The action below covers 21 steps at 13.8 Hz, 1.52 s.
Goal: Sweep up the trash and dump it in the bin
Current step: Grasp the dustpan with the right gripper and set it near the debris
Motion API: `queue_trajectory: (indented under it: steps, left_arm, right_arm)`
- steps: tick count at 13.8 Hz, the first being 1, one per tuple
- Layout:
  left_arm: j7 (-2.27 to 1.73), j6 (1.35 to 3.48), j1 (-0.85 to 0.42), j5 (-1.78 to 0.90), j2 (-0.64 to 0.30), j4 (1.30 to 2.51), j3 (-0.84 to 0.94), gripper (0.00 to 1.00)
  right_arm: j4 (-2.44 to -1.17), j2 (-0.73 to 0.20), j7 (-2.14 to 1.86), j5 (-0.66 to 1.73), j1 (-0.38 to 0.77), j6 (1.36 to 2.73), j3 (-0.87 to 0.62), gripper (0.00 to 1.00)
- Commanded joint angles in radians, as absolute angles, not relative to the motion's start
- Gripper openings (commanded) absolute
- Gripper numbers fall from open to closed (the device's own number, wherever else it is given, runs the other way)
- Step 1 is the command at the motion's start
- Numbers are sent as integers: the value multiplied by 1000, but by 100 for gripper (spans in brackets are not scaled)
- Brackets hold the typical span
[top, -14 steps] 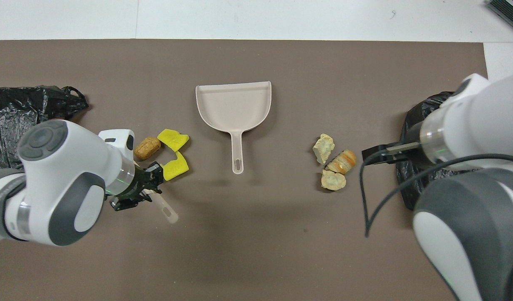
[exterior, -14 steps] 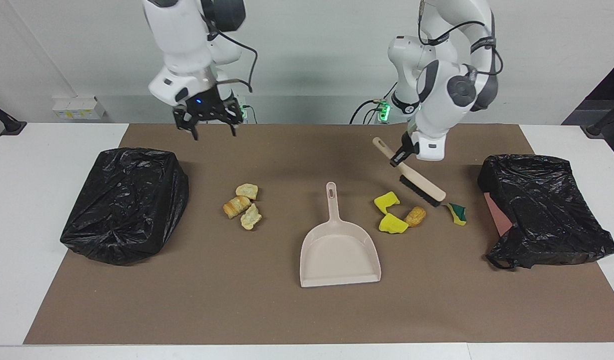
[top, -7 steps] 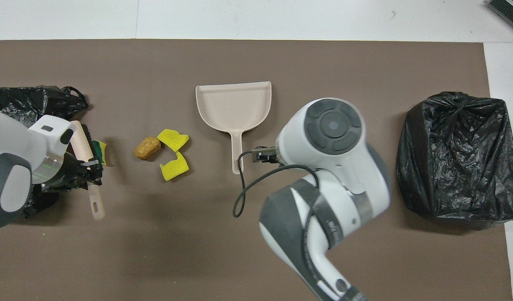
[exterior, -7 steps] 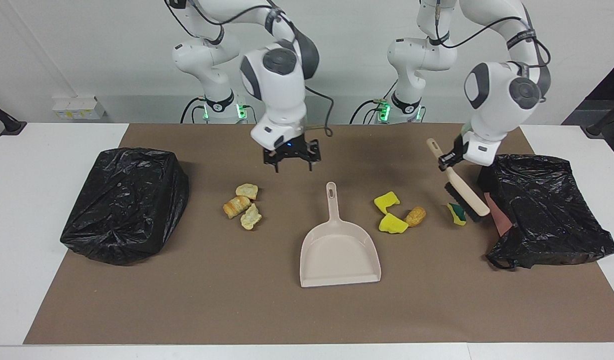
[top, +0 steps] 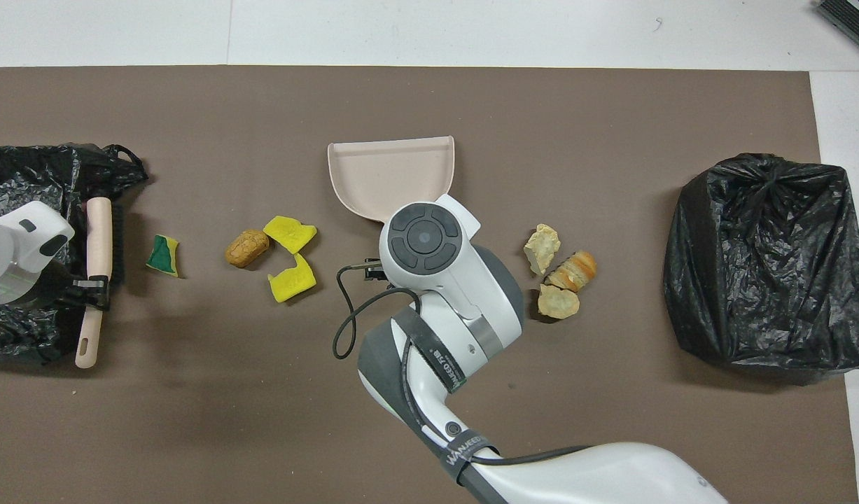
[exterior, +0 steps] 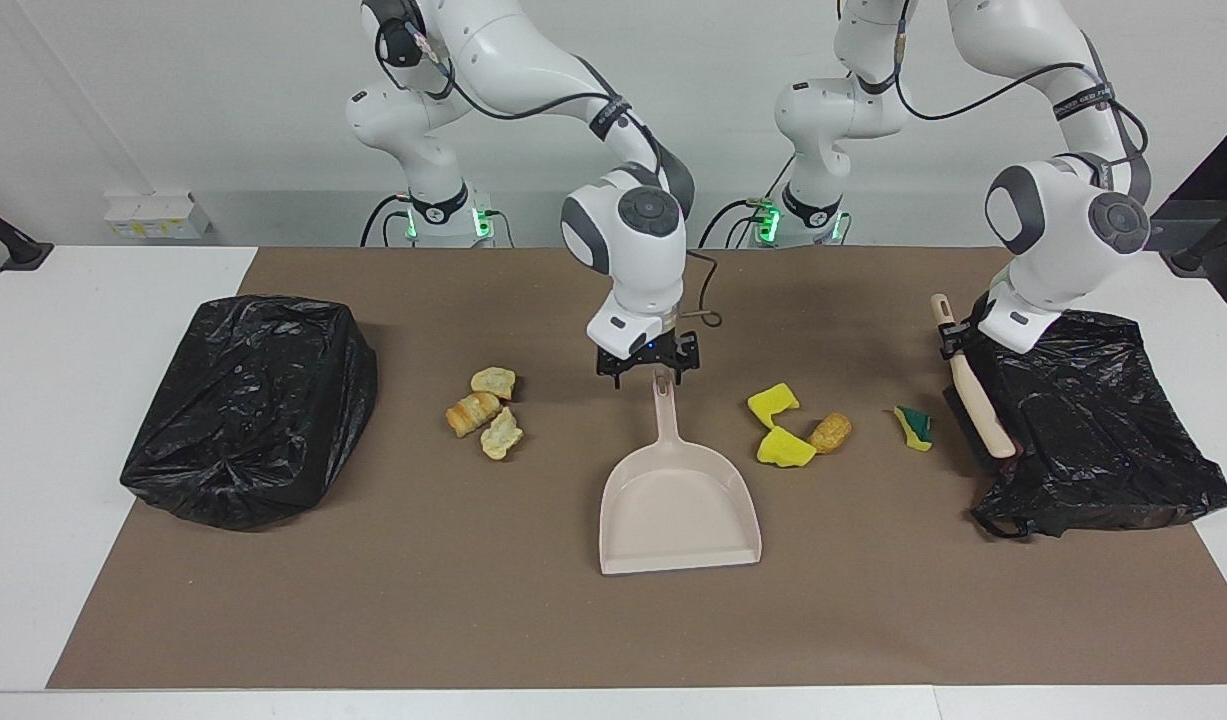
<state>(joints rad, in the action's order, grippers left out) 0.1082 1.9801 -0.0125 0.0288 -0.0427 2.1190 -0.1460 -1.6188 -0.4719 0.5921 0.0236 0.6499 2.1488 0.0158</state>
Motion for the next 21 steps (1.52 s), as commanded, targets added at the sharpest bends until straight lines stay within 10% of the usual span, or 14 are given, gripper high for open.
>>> queue_trajectory:
  steps: [1, 3, 5, 8, 21]
  left_arm:
    - [179, 2066, -17, 52, -29, 2201, -132, 0]
    - [192, 2069, -32, 52, -31, 2203, -126, 0]
    - [193, 2068, -84, 43, -31, 2203, -126, 0]
    - [189, 2068, -146, -3, -26, 2212, -124, 0]
    - [115, 2102, -305, -103, -37, 2230, -124, 0]
  right_arm:
    - [-1571, -526, 598, 0, 650, 2172, 20, 100]
    - [-1514, -551, 591, -24, 650, 2155, 20, 100]
    - [-1503, -552, 591, -26, 650, 2143, 20, 76]
    - [-1499, -543, 597, -9, 649, 2123, 20, 0]
    - [-1752, -207, -421, -3, 482, 1962, 17, 0]
